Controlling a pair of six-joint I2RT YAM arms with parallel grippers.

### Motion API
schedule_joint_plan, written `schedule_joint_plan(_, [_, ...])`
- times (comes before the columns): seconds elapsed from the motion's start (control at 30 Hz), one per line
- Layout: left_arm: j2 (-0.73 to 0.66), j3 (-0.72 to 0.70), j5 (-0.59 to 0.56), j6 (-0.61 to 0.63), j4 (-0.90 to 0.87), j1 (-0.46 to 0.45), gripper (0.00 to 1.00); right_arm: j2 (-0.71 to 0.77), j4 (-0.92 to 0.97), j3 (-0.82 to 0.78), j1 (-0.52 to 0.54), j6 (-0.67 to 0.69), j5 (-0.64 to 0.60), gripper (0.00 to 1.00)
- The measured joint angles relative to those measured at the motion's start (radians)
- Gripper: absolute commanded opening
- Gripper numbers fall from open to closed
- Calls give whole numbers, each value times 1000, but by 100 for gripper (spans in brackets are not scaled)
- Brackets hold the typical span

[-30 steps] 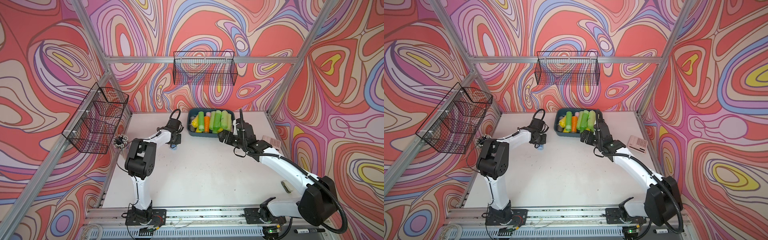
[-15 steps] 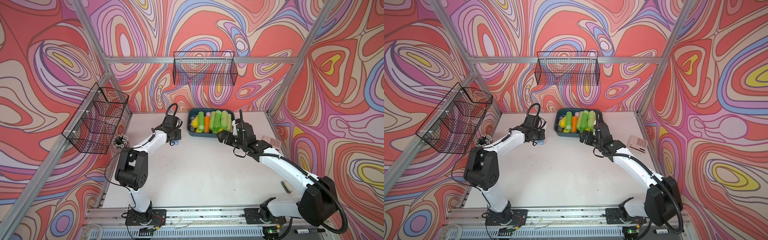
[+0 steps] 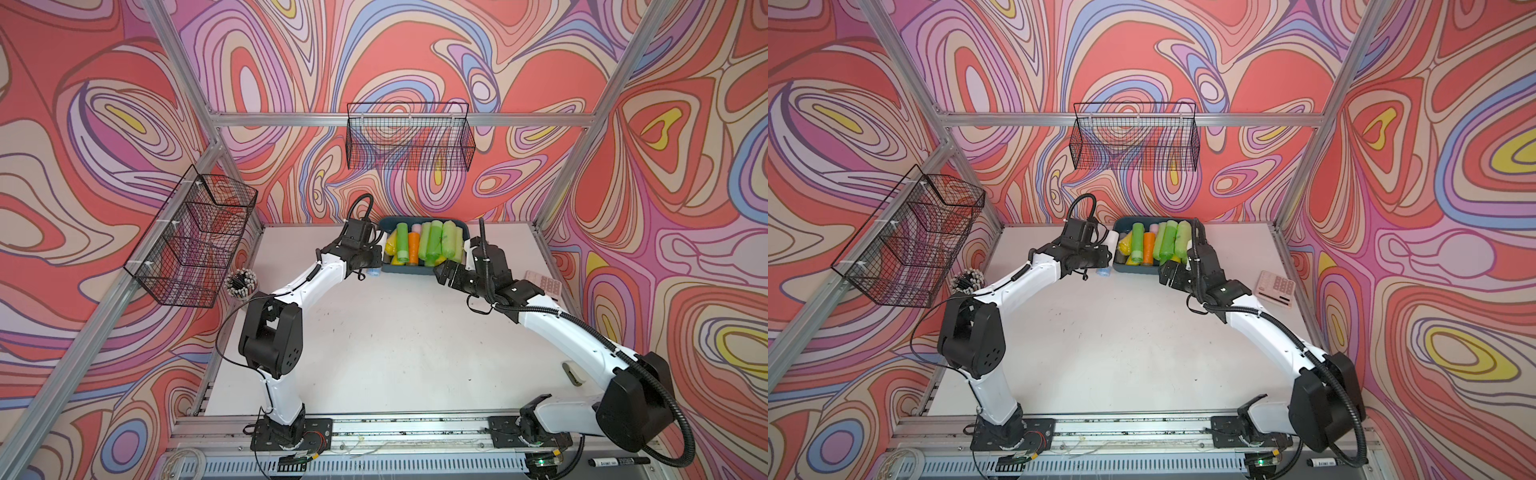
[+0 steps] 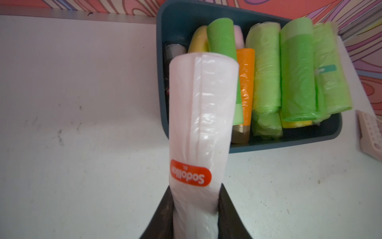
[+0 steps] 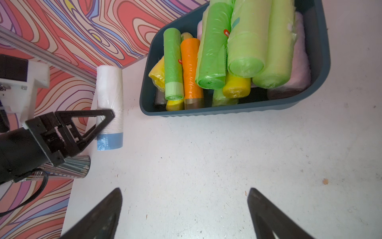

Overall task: Put the roll of trash bags into the storage box
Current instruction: Pick up the roll of trash bags from the center of the board, then place the roll of trash bags in the storage box.

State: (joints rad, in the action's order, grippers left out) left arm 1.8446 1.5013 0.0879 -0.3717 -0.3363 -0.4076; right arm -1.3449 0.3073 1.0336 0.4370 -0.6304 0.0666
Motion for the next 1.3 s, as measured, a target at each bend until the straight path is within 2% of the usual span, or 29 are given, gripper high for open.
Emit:
schedule_joint_plan(0.33, [205, 222, 67, -51, 48, -4, 16, 0, 10, 0, 0, -6, -13, 97])
schedule_joint_plan(0.63, [329, 394, 72, -60, 46, -4, 16, 25, 40, 0, 0, -7, -44, 97])
schedule_joint_plan(1.17, [475, 519, 19, -54, -19, -4, 19, 34, 61, 0, 0, -7, -68, 97])
schedule_joint_plan(1.23, [478, 519, 16, -51, -29, -4, 25, 34, 61, 0, 0, -7, -69, 97])
schedule_joint_plan(1.3, [478, 520, 16, -50, -33, -4, 42, 34, 61, 0, 0, -7, -70, 97])
